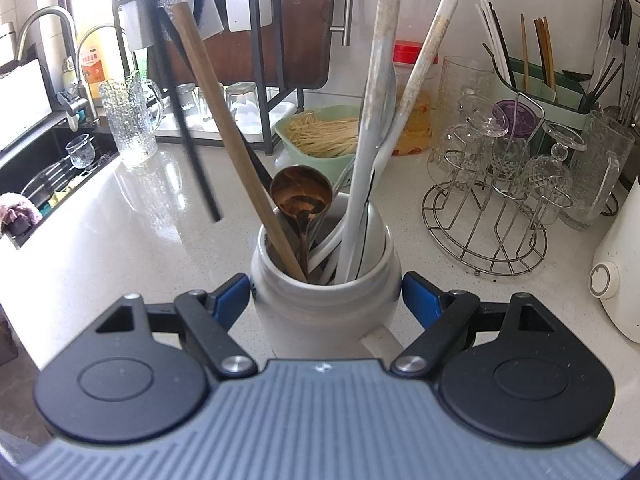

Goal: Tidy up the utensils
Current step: 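Lower the black chopstick end-first into the white mug with the left tool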

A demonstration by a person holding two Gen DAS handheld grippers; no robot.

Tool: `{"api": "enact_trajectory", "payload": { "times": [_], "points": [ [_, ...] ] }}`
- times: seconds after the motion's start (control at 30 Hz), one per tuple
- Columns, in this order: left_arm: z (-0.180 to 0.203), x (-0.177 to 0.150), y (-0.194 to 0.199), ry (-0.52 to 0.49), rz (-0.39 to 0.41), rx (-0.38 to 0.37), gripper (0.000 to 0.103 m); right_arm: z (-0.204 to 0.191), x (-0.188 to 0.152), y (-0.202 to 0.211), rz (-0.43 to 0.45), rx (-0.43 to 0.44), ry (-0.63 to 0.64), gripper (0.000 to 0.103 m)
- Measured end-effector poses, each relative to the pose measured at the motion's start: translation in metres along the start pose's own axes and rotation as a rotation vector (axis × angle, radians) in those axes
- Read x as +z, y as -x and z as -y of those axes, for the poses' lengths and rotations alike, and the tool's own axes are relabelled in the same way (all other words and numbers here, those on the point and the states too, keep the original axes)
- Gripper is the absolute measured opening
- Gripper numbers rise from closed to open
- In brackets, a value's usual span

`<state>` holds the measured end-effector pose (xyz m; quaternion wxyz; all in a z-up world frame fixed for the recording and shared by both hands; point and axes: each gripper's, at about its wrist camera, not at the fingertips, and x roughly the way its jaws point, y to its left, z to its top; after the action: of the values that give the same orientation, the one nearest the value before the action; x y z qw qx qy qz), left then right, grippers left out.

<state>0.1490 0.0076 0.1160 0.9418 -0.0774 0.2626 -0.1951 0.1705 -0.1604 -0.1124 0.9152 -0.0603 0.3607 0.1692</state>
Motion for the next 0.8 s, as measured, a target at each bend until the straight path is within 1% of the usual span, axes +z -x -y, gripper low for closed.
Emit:
{"api": "enact_trajectory", "payload": {
  "times": [0.23, 0.33, 0.53, 0.73, 0.8],
  "points": [
    [0.012, -0.002, -0.022, -0.028, -0.010, -0.038, 0.005, 0.000, 0.000, -0.001, 0.001, 0.002, -0.003, 0.085],
    [0.014, -0.009, -0.038, -0.042, -0.028, -0.026, 0.005, 0.000, 0.000, -0.001, 0.006, 0.003, -0.005, 0.085],
    [0.016, -0.025, -0.063, -0.068, -0.074, -0.019, 0.005, 0.000, -0.001, 0.000, 0.010, 0.003, -0.010, 0.085],
    [0.014, -0.037, -0.086, -0.025, -0.152, -0.049, 0.005, 0.000, -0.002, 0.000, 0.015, 0.005, -0.010, 0.086],
    [0.015, -0.041, -0.095, -0.030, -0.181, -0.039, 0.005, 0.001, -0.003, 0.000, 0.018, 0.006, -0.011, 0.086]
  ]
}}
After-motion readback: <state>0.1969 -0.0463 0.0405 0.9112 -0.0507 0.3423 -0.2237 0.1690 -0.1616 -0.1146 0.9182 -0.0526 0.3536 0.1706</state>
